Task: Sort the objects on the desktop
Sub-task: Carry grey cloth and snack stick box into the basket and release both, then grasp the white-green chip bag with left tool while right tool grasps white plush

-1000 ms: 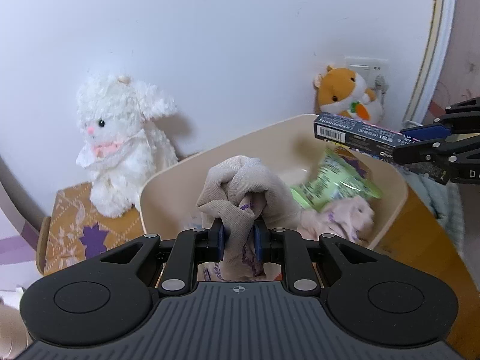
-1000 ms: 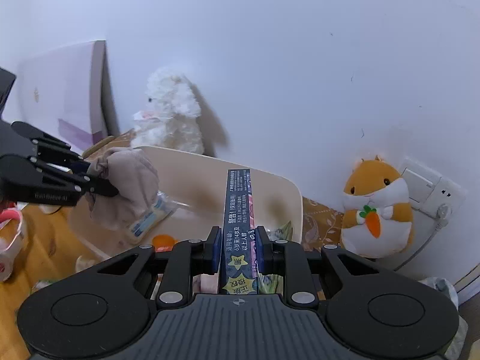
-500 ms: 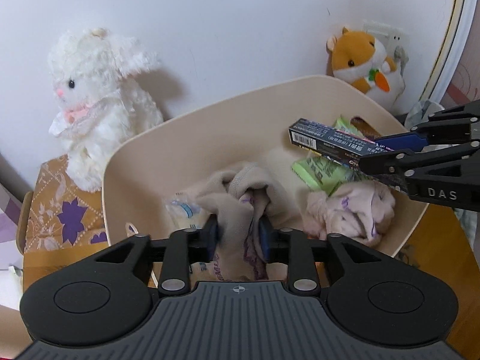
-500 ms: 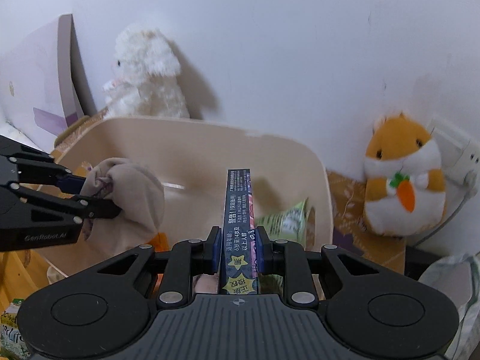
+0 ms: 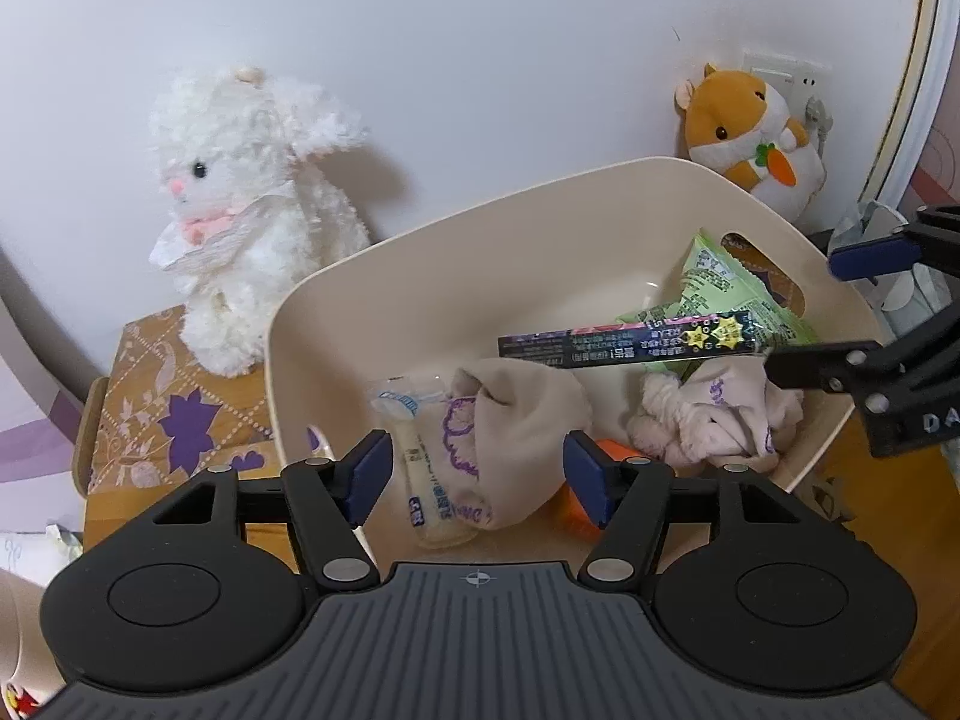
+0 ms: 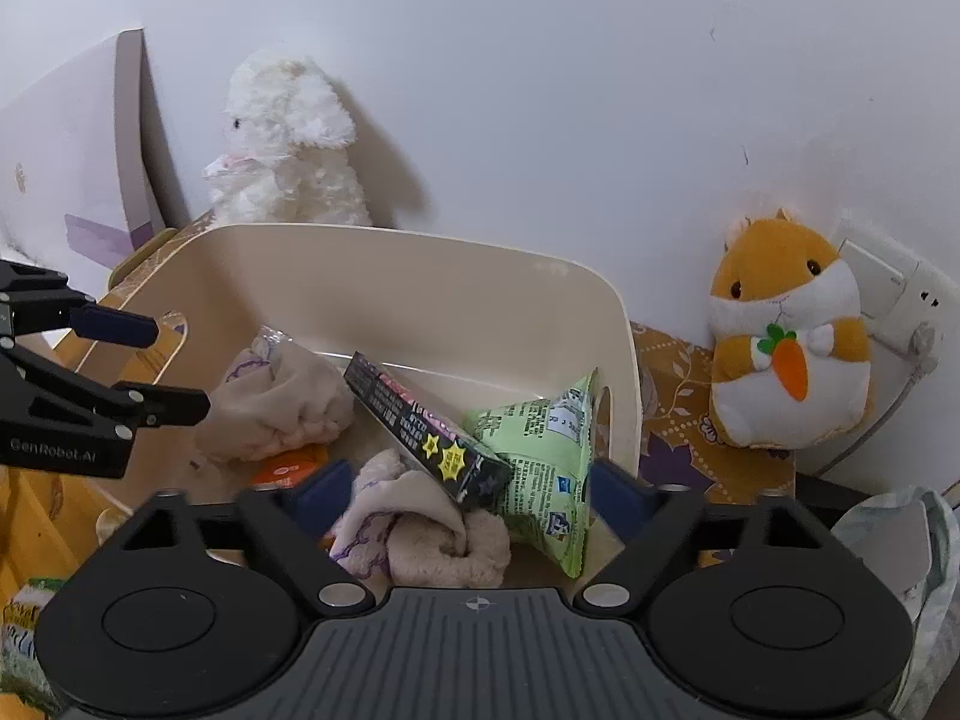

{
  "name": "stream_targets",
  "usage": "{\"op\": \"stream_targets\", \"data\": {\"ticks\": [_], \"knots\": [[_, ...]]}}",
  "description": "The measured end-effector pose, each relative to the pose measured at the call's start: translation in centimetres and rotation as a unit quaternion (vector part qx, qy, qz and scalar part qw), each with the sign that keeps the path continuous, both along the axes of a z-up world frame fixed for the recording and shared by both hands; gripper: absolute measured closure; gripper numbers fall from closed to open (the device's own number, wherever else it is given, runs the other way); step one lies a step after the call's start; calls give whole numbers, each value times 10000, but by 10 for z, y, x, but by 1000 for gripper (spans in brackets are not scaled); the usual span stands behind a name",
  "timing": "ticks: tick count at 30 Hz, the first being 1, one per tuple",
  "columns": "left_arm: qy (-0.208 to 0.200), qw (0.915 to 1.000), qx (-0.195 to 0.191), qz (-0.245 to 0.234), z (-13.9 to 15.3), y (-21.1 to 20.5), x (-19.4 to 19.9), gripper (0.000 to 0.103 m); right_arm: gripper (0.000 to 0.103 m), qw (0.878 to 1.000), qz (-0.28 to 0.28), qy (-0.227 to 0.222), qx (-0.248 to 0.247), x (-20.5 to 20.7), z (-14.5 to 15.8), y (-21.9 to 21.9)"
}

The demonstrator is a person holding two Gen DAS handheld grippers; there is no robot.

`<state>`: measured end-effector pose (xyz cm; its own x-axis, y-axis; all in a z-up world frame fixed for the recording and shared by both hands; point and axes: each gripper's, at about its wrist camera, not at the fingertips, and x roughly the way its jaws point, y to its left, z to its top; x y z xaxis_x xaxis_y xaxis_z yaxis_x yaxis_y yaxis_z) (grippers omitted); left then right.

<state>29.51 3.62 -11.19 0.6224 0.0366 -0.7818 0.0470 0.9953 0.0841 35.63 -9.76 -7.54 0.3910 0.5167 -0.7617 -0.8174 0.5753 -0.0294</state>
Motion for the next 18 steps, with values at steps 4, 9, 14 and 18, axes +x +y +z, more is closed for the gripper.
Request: {"op": "stream_targets", "data": {"ticks": [4,9,14,18], "knots": [[10,9999,-7,139,10,3,-13,36,2,9999,114,-85,31,-10,8,-5],[-29,9995,-140,274,24,9,-39,36,0,9995,282,-77,154,-25,18,-15],[195,9975,-309,611,29,20,-73,36,0,9984,544,-46,143,-44,21,-25],[523,9927,-612,899,25,27,-100,36,0,9961,884,-39,-22,-64,14,-30]]}}
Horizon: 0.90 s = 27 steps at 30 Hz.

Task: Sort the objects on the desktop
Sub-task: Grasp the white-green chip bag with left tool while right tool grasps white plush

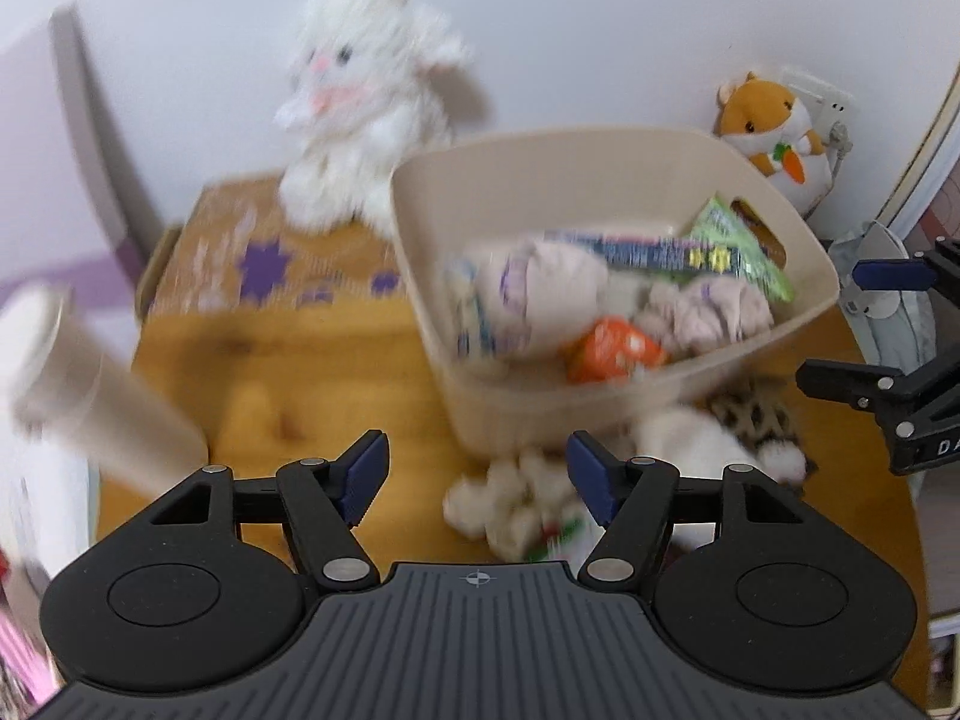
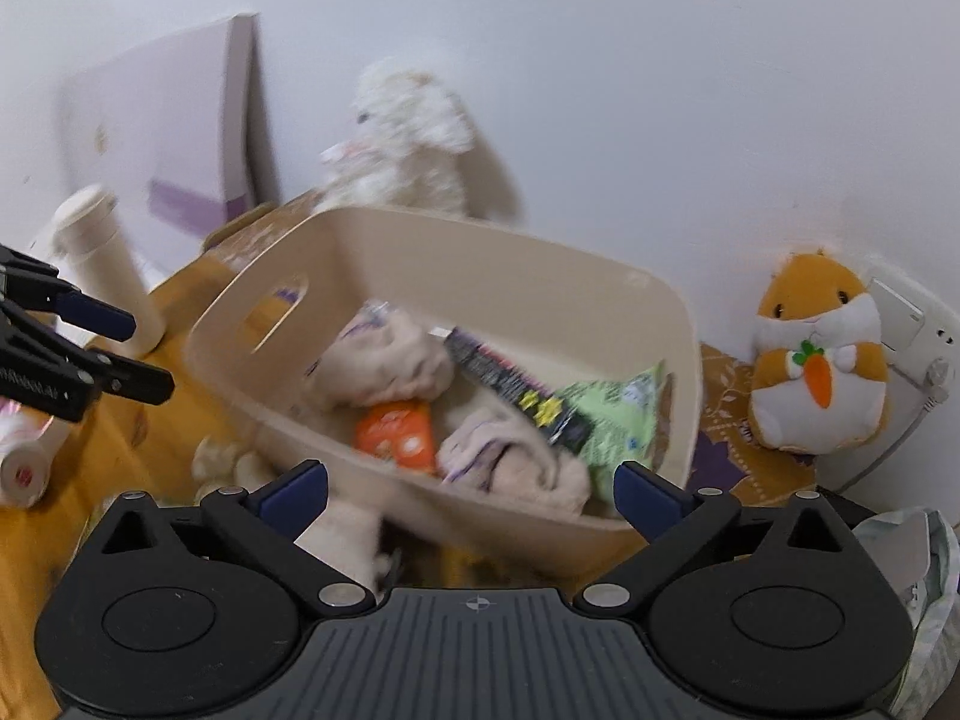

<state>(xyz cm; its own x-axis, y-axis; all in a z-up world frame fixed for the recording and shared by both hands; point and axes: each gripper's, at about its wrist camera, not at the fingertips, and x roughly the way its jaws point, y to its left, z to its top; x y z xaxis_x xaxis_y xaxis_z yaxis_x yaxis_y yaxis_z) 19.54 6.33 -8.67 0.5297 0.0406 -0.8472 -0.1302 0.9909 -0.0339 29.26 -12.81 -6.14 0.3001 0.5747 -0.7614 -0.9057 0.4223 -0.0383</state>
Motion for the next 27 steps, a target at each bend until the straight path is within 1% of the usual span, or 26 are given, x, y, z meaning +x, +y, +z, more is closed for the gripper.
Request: {"op": "stream_targets", "data": {"ticks": [4,7,10,13,15,17,19,21,23,27], "knots": [[348,9989,-264,187,-10,-1,-26,36,0,9992,321,34,-224,-17,-10,-1],[626,9951,-647,415,-18,-2,-39,36,0,9981,487,147,-349,-26,-18,-2],[852,9880,-1089,688,-25,-4,-46,36,0,9973,550,258,-413,-30,-25,-3],[1009,9776,-1586,951,-34,-4,-47,36,0,9967,559,370,-453,-32,-30,-1],[1080,9720,-1786,1081,-40,-4,-45,36,0,9961,601,442,-477,-31,-34,1],[1136,9694,-1819,1198,-46,-5,-41,36,0,9954,647,466,-527,-32,-39,4],[1157,9698,-1757,1233,-53,-7,-38,32,0,9951,645,491,-574,-32,-44,7],[1183,9696,-1696,1310,-60,-8,-36,25,0,9947,624,567,-596,-30,-50,11],[1230,9673,-1722,1400,-68,-8,-34,23,0,9943,563,666,-612,-27,-56,14],[1191,9644,-1778,1553,-78,-6,-29,18,0,9931,519,800,-681,-26,-70,20]]}}
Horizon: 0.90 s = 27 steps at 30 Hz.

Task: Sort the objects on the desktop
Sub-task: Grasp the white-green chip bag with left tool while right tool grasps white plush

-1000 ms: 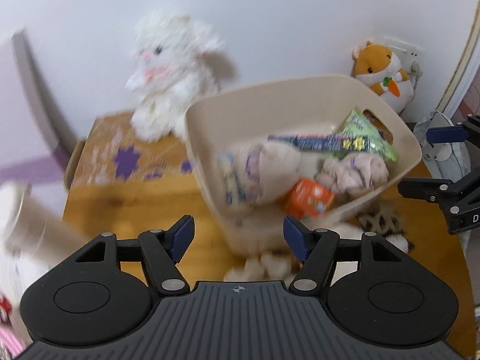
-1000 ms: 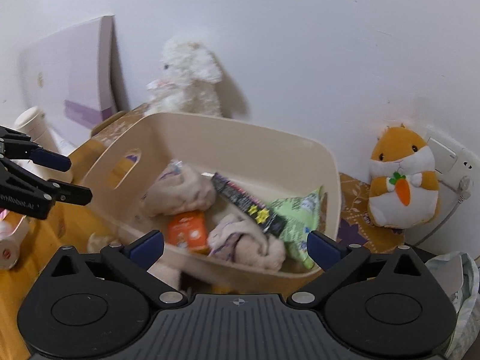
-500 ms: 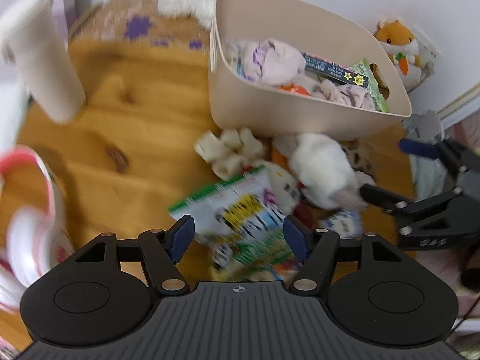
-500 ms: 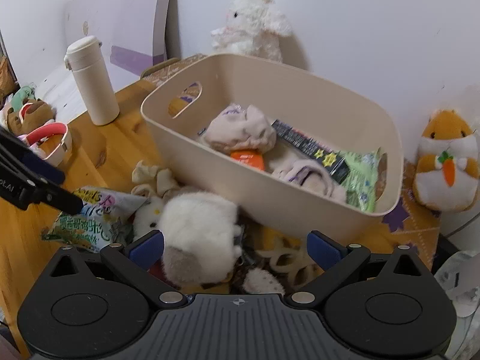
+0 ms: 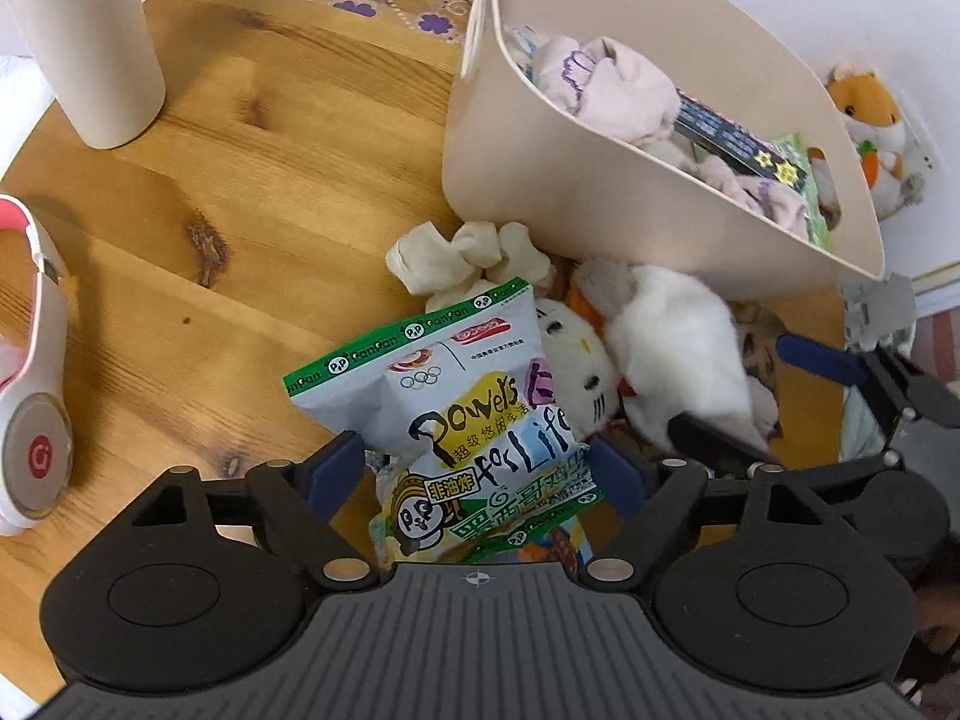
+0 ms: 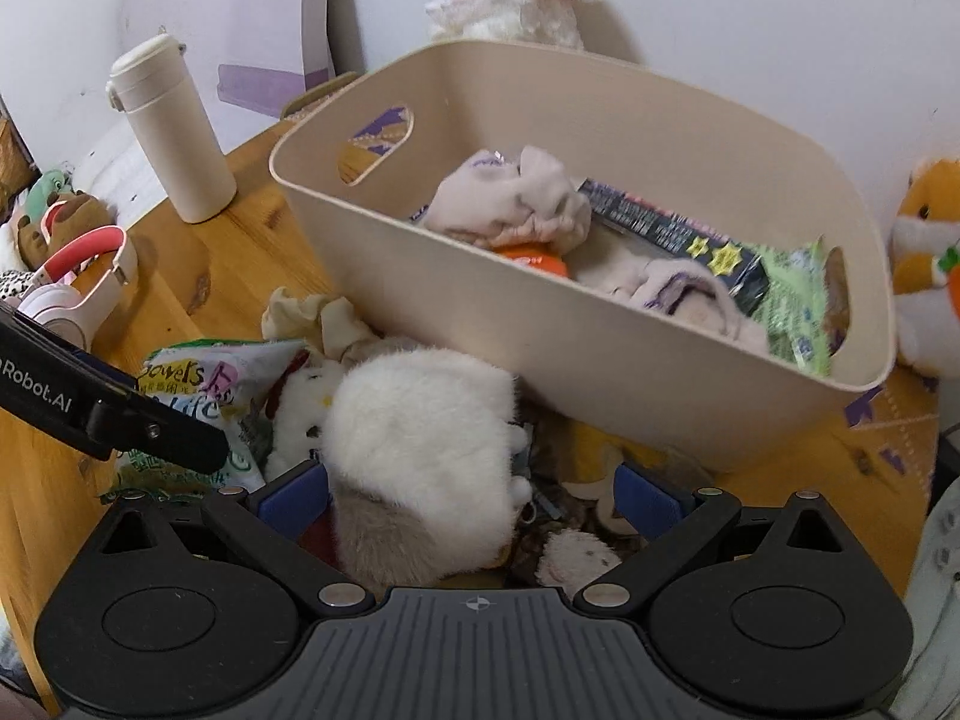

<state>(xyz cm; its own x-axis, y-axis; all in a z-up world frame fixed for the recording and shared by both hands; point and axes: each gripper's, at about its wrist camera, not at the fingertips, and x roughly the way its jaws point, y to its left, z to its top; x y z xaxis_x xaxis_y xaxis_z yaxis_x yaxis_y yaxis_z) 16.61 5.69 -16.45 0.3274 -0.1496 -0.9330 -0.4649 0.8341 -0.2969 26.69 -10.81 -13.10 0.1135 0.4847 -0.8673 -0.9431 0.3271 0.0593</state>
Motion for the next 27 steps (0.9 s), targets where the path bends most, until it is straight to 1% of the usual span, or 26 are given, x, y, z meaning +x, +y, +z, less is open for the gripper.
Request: {"op": "stream_targets", "data": {"ticks": [2,4,6,9,11,12,14,16,17,18,19,23,27], "knots": [[15,9999,-114,124,-5,3,3,17,0,10000,19,20,-36,-1,-6,2],[99,9991,-329,245,-14,6,6,17,0,10000,38,28,-38,-2,-9,3],[170,9982,-441,379,-22,9,7,17,0,10000,25,5,-13,-3,-12,4],[85,9982,-425,416,-26,9,8,17,6,10000,0,10,54,-3,-13,4],[11,9984,-369,429,-25,10,9,17,15,10000,18,-23,65,-4,-14,4],[-33,9984,-360,432,-24,11,9,20,17,10000,51,-27,80,-4,-14,5],[-133,9985,-338,420,-22,12,8,23,35,9999,111,-29,116,-6,-14,4],[-235,9987,-265,378,-19,13,6,24,48,9997,171,-76,162,-9,-13,2],[-265,9988,-218,347,-17,12,6,27,58,9996,218,-84,186,-9,-12,1],[-267,9990,-172,318,-16,12,5,29,65,9994,271,-47,199,-9,-11,1],[-258,9991,-139,304,-15,12,4,30,76,9994,299,-8,187,-9,-11,-1],[-280,9991,-153,269,-12,13,2,34,80,9992,333,-16,210,-10,-8,-5],[-313,9992,-115,239,-9,7,-5,36,81,9990,315,-45,308,-13,-1,-13]]}}
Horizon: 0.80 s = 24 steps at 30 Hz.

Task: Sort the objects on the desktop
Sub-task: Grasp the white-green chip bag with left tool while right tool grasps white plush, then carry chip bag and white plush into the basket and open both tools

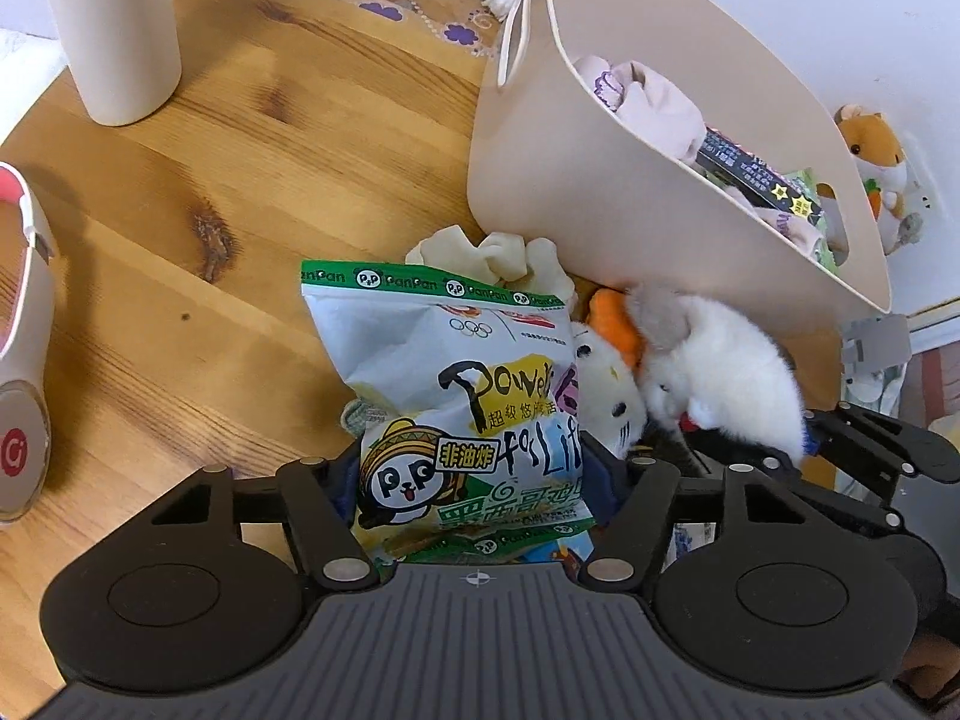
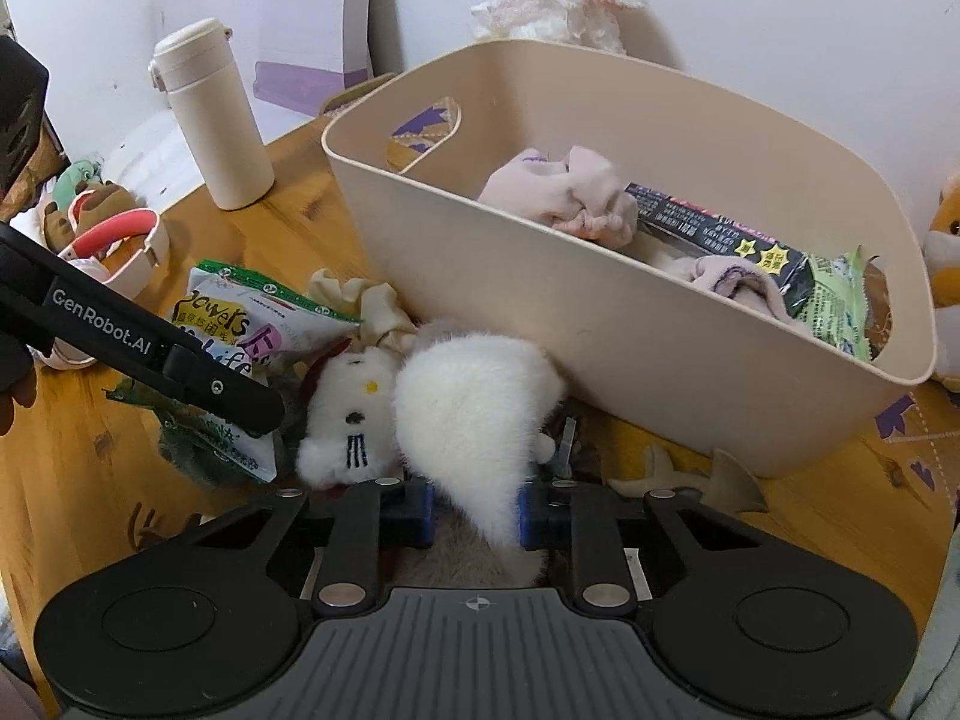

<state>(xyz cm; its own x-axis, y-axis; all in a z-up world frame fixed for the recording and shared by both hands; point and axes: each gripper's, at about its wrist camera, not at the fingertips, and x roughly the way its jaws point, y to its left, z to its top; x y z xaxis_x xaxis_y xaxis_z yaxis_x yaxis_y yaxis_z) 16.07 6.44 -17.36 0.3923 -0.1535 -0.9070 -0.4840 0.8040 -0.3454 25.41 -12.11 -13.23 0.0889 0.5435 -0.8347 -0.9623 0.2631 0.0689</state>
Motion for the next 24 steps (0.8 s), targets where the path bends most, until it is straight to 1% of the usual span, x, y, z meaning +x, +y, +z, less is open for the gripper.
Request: {"op": "stream_targets", "data": {"ticks": [5,9,12,19,24], "knots": [[-143,9998,112,-81,12,4,-7,37,81,9998,-63,9,192,-2,14,-14],[-288,9995,72,-60,23,10,-13,38,81,9993,-133,-26,355,-3,29,-27],[-382,9992,114,-31,31,16,-17,38,81,9986,-231,-48,466,0,38,-36],[-640,9977,241,18,57,25,-25,38,81,9956,-519,-152,769,14,64,-49],[-858,9956,368,-59,77,29,-21,38,81,9921,-714,-295,985,28,82,-53]]}}
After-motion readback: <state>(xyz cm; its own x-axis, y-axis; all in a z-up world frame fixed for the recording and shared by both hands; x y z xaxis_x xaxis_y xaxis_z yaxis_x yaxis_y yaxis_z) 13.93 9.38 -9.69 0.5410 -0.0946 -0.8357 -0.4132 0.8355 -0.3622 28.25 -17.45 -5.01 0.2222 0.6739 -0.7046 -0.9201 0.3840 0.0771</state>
